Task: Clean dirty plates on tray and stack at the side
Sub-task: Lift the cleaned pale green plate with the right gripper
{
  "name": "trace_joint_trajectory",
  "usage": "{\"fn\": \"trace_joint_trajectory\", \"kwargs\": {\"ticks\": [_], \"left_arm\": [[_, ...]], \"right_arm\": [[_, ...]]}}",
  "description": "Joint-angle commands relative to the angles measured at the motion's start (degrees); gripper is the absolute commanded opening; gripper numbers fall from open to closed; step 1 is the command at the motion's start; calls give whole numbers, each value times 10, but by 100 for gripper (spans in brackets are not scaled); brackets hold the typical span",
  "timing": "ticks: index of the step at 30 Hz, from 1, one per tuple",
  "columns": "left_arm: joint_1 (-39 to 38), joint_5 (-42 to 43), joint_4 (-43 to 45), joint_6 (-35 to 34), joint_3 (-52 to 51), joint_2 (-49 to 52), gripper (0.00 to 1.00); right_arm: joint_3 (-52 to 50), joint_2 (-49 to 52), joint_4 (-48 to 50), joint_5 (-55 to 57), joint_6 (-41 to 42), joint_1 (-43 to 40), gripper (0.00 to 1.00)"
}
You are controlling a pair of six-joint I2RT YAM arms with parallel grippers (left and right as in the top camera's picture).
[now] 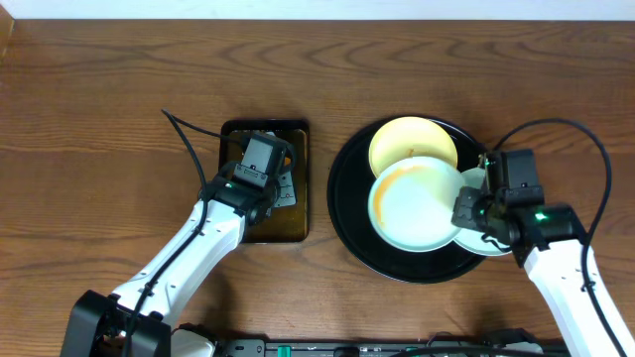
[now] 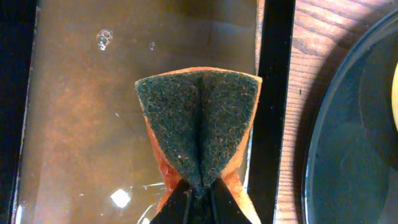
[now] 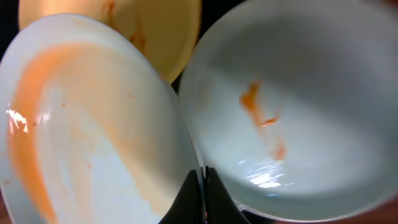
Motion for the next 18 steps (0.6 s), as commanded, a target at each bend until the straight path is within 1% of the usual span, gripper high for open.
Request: {"fn": "trace_joint_trajectory", "kwargs": {"ticks": [1,6,12,14,18], "left_arm": [[2,-7,-1,10,0,-9,8],[2,-7,-1,10,0,-9,8],[2,-7,-1,10,0,-9,8],[2,-7,-1,10,0,-9,8],[2,-7,-1,10,0,-9,8]], "right_arm": [[36,-8,-7,108,-45,17,1],[53,-8,-11,204,-65,68,2],[53,-8,-6,326,-70,153,1],[53,-7,4,357,-83,183,1],[53,-3,19,466,-101,250,1]]}}
